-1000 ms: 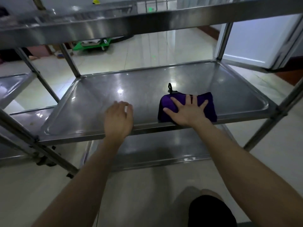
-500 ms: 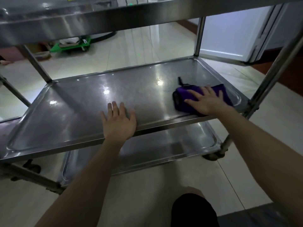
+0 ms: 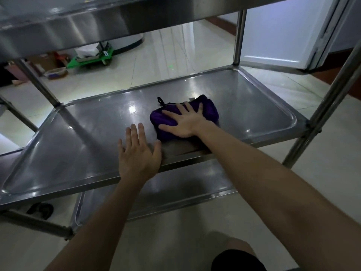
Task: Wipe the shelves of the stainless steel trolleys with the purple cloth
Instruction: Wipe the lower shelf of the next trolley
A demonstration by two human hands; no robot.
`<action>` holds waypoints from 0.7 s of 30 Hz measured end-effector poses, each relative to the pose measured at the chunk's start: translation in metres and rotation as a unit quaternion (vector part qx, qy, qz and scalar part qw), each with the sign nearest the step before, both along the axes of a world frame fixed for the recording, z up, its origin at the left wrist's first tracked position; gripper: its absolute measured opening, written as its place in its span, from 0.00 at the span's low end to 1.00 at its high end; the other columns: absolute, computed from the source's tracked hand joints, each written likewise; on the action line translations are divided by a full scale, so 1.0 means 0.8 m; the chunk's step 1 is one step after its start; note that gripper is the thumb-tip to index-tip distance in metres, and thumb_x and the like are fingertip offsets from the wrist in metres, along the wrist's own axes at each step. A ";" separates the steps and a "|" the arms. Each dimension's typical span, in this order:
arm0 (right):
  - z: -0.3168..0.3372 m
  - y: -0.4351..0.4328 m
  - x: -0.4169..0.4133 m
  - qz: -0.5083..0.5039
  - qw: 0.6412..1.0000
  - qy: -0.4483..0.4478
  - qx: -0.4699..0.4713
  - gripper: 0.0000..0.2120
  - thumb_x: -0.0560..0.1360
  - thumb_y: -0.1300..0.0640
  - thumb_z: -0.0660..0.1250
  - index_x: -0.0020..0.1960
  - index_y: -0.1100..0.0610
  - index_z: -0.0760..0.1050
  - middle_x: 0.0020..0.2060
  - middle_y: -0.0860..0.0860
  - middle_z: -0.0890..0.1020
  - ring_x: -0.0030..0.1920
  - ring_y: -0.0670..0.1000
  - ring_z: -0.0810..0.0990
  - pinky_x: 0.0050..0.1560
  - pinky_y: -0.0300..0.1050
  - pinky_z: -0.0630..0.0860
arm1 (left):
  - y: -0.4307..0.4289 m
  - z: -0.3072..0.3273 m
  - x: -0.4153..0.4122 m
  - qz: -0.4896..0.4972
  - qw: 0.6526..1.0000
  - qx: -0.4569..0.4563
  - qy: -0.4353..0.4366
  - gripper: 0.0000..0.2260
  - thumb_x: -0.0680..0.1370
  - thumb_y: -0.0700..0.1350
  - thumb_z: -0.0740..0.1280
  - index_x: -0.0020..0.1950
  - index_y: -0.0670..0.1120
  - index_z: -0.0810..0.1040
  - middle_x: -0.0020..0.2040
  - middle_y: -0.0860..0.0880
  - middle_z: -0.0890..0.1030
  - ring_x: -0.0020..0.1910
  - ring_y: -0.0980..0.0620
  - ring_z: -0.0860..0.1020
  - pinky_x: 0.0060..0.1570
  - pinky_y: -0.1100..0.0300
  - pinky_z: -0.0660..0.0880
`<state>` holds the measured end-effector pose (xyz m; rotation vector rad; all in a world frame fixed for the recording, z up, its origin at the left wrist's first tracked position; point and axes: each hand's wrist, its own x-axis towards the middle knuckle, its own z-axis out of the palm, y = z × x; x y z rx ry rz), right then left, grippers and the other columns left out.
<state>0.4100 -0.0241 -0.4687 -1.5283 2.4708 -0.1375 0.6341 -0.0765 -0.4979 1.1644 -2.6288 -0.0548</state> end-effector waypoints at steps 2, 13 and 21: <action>0.005 0.014 -0.003 -0.014 0.999 -0.013 -0.031 0.48 0.68 0.11 0.41 0.84 0.29 0.41 0.88 0.52 0.42 0.86 0.62 0.36 0.74 0.80 0.26 | 0.002 0.001 -0.001 -0.003 1.000 -0.001 0.003 0.41 0.82 0.69 0.40 0.89 0.47 0.43 0.89 0.43 0.46 0.88 0.44 0.44 0.85 0.38 0.45; 0.003 -0.048 -0.010 -0.053 0.998 0.033 0.018 0.53 0.63 0.09 0.40 0.84 0.28 0.41 0.86 0.58 0.37 0.83 0.72 0.33 0.68 0.88 0.31 | 0.008 0.000 0.001 -0.013 1.000 0.016 0.002 0.39 0.83 0.68 0.43 0.88 0.48 0.37 0.89 0.46 0.41 0.88 0.47 0.39 0.86 0.40 0.42; 0.008 -0.122 0.022 0.025 0.999 0.047 0.009 0.42 0.74 0.16 0.44 0.85 0.29 0.46 0.87 0.57 0.45 0.85 0.69 0.39 0.73 0.86 0.36 | 0.003 -0.001 0.002 0.010 0.999 0.023 0.031 0.40 0.82 0.69 0.42 0.88 0.50 0.37 0.89 0.48 0.41 0.87 0.49 0.38 0.86 0.40 0.43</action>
